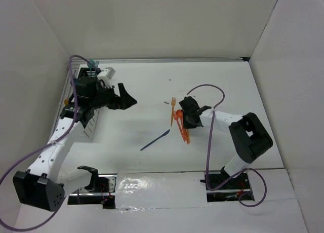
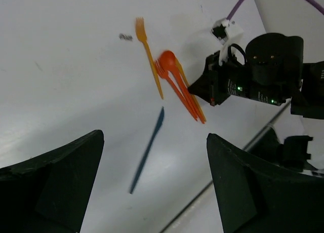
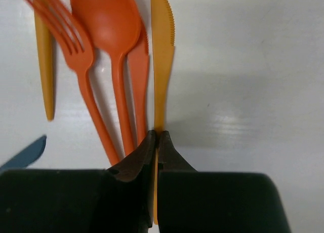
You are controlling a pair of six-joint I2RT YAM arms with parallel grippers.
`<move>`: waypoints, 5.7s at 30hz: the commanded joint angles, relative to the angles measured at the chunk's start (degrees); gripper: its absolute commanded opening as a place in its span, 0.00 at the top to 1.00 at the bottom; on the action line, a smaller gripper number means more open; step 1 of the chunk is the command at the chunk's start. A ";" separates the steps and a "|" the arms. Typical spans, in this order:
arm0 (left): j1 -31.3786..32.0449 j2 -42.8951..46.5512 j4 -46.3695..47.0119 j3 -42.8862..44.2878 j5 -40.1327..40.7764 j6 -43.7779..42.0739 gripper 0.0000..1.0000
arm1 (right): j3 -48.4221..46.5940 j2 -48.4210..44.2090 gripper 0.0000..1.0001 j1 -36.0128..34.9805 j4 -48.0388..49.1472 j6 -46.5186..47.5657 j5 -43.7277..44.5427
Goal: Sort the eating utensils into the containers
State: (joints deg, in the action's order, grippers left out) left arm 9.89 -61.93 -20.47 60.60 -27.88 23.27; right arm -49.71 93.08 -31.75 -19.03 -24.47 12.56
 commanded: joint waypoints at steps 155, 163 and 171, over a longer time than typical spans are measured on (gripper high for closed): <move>-2.42 5.77 -0.10 -3.38 -3.23 -8.33 0.25 | -31.76 23.37 0.54 -1.56 -5.68 -3.48 3.00; -1.81 3.49 0.95 -3.82 -4.37 -8.06 0.26 | -31.85 27.42 1.00 -1.56 -5.42 -0.42 5.46; 3.46 -6.24 11.67 -6.29 -1.92 5.90 0.26 | -24.91 11.63 1.00 -1.39 11.89 10.14 -18.85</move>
State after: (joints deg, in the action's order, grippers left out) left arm 11.73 -63.90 -15.64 53.95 -30.74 21.89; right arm -75.64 113.71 -32.86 -16.27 -18.92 6.44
